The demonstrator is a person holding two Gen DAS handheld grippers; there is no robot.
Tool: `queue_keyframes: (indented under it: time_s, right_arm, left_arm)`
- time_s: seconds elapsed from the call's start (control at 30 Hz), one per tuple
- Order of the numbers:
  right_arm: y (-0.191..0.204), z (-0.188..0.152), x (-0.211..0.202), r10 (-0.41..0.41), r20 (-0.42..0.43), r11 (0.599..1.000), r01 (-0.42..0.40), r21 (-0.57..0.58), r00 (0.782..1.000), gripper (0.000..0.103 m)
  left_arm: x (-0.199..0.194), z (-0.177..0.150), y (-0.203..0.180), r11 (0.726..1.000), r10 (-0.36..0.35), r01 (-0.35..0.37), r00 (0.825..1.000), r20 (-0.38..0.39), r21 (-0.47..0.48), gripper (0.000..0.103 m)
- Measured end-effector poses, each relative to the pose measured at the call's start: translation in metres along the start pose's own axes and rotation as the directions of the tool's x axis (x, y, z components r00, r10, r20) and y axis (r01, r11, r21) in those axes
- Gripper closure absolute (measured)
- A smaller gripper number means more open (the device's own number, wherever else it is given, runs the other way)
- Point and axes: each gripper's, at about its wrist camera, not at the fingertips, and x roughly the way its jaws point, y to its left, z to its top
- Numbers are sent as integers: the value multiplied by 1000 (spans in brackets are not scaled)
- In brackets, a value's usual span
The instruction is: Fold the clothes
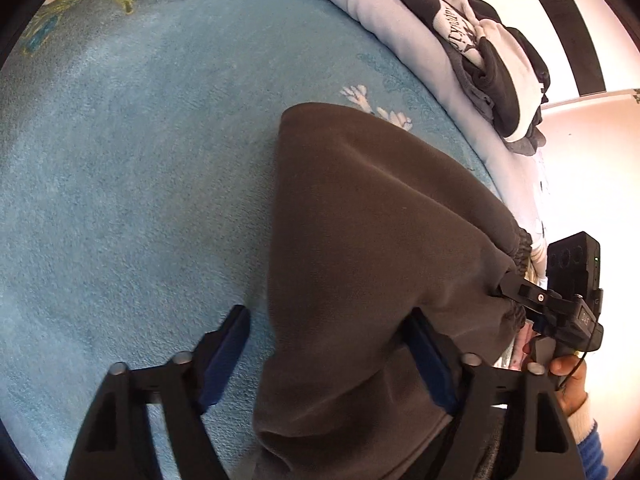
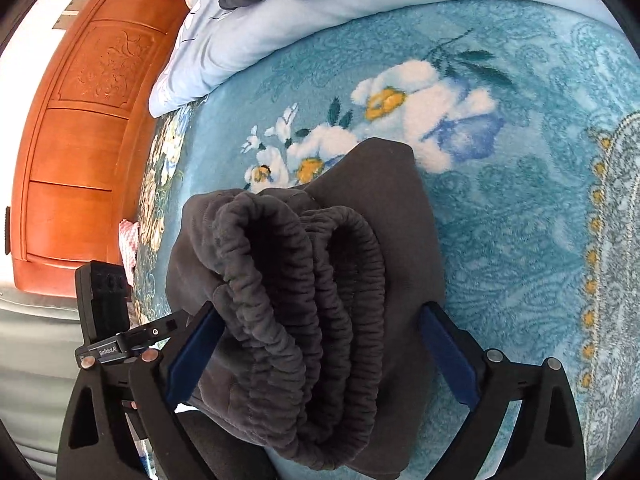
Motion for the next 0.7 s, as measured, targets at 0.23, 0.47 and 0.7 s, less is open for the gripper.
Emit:
queue_keyframes:
  time_s: [0.23,0.47,0.7]
  right_arm:
    - [8,-11,-24,36,72,998,-39,43,997,35]
    - [27,-28,-89,146,120,989,-142,-35,982,38]
    - [45,-57,-227,189,270,978,-156,-136,944,38]
  left_arm:
    - [-23,-19,-37,995,86,-89,994,62,47,57]
    - [-91,-60,-95,978,103,-128,983,152,166,58]
    - [-139,-83,-223,919,17,-105,974,228,380,57]
